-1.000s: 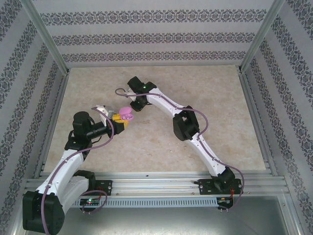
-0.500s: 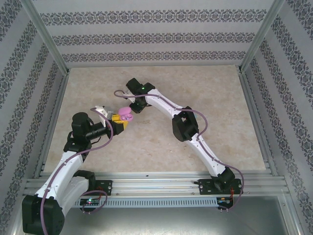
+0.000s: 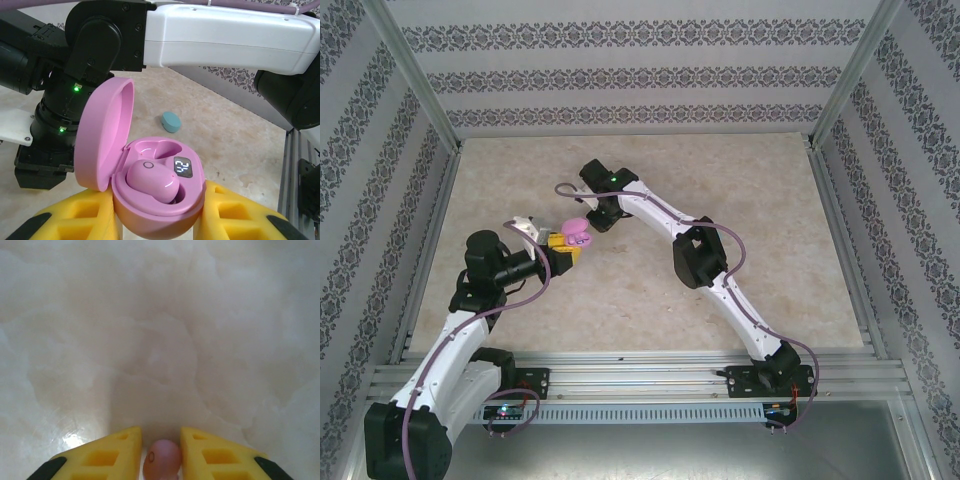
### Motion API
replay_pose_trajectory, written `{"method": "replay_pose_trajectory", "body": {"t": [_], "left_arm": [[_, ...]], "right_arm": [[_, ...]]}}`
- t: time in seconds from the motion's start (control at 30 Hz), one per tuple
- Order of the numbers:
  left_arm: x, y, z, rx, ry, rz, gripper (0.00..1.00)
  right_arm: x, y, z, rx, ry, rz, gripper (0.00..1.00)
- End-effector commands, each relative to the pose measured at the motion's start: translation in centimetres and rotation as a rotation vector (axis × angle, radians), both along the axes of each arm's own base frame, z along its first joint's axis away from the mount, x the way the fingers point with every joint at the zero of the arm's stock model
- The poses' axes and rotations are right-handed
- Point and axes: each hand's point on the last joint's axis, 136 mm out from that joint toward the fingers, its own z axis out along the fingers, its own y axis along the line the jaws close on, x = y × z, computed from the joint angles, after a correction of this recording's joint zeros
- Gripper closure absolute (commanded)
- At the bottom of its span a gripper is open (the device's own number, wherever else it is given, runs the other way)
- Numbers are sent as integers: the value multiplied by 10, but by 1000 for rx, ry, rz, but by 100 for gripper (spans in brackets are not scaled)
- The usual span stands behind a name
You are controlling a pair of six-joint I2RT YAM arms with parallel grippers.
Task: Insert the wireless bluetooth earbuds into the charging case
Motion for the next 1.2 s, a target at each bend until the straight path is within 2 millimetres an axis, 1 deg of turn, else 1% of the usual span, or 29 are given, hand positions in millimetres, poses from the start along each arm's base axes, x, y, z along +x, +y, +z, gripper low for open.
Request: {"method": "replay_pose_trajectory", "body": {"t": [0.0,0.13,0.23,0.33,0.4,0.47,0.5,0.53,0.7,0.73,0.93,1.03,1.13,1.17], "left_arm": [[0,2,9,-1,-30,3,77],[0,2,10,0,-33,5,77],[-1,1,10,-2,-33,2,77],[-1,1,11,-6,-32,-2,77],[-2,0,14,-14,-37,-11,77],[-4,-2,18,-29,-43,-26,77],[-4,-3,21,-38,-50,-31,77],[-6,-4,23,-47,-51,-40,77],[-12,-9,32,-80,-49,-93,77],[-13,-10,34,-86,-51,-101,77],[-17,-16,41,-127,-52,-160,77],[-18,-22,42,-128,-59,-187,76],[-21,-29,43,-118,-78,-218,76],[-22,-31,43,-113,-86,-227,76]], "right_arm": [[-23,-25,-6,-84,106,-29,77],[-21,-28,1,-54,129,-76,80],[-18,-30,13,33,191,-156,81],[-14,-33,33,135,240,-230,83],[-13,-32,50,211,255,-264,84],[-14,-31,67,271,252,-283,84],[-17,-33,71,295,259,-293,84],[-18,-33,81,322,254,-300,84],[-39,-43,130,450,217,-333,85],[-44,-47,136,463,205,-348,86],[-84,-74,171,541,160,-415,87],[-103,-85,197,594,127,-433,87],[-123,-94,228,646,77,-433,87],[-129,-97,234,648,63,-434,87]]}}
